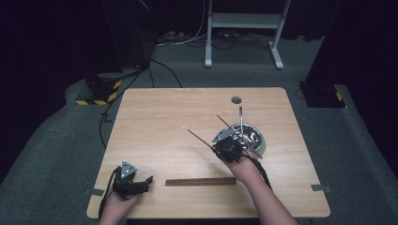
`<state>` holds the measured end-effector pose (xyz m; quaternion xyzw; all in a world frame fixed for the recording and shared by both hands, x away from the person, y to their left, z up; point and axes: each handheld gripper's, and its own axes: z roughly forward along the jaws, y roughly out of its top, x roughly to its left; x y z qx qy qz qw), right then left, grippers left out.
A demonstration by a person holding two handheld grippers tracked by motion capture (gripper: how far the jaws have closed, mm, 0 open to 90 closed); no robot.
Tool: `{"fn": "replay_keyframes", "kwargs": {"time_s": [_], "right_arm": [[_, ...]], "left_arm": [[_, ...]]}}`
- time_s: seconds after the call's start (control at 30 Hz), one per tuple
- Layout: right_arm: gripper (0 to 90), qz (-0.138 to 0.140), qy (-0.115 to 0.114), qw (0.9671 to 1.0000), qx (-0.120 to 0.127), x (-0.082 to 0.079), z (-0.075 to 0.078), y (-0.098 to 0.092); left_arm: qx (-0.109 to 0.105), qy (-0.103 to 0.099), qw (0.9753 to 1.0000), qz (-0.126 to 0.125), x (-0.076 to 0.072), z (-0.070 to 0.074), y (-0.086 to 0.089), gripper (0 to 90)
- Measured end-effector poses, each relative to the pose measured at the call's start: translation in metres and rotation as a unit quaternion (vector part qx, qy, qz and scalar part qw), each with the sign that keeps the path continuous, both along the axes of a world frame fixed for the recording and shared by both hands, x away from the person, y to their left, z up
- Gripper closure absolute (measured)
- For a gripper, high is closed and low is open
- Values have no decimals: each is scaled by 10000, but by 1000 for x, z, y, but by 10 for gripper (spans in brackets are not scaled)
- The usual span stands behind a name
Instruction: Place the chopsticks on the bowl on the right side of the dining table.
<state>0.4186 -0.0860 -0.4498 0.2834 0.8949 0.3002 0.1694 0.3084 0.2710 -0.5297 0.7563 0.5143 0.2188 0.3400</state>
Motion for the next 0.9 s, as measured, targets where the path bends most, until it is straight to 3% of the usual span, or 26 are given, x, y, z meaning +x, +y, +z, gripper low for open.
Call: {"fn": "replay_keyframes", "kwargs": {"time_s": [0.33, 0.37, 0.4, 0.73, 0.9], "right_arm": [[845, -297, -120, 9994, -119, 5, 16, -28], [845, -412, -64, 9991, -100, 6, 16, -31], [845, -453, -182, 9987, -167, 9, 16, -34], [845, -735, -48, 9968, -299, 21, 13, -49], [845, -737, -90, 9965, -376, 27, 9, -53]], "left_arm": [[-3, 8, 10000, 4, 0, 0, 0, 150], [9, 19, 10000, 7, 0, 0, 0, 150], [9, 19, 10000, 7, 0, 0, 0, 150], [10, 20, 10000, 8, 0, 0, 0, 150], [10, 19, 10000, 9, 0, 0, 0, 150]]}}
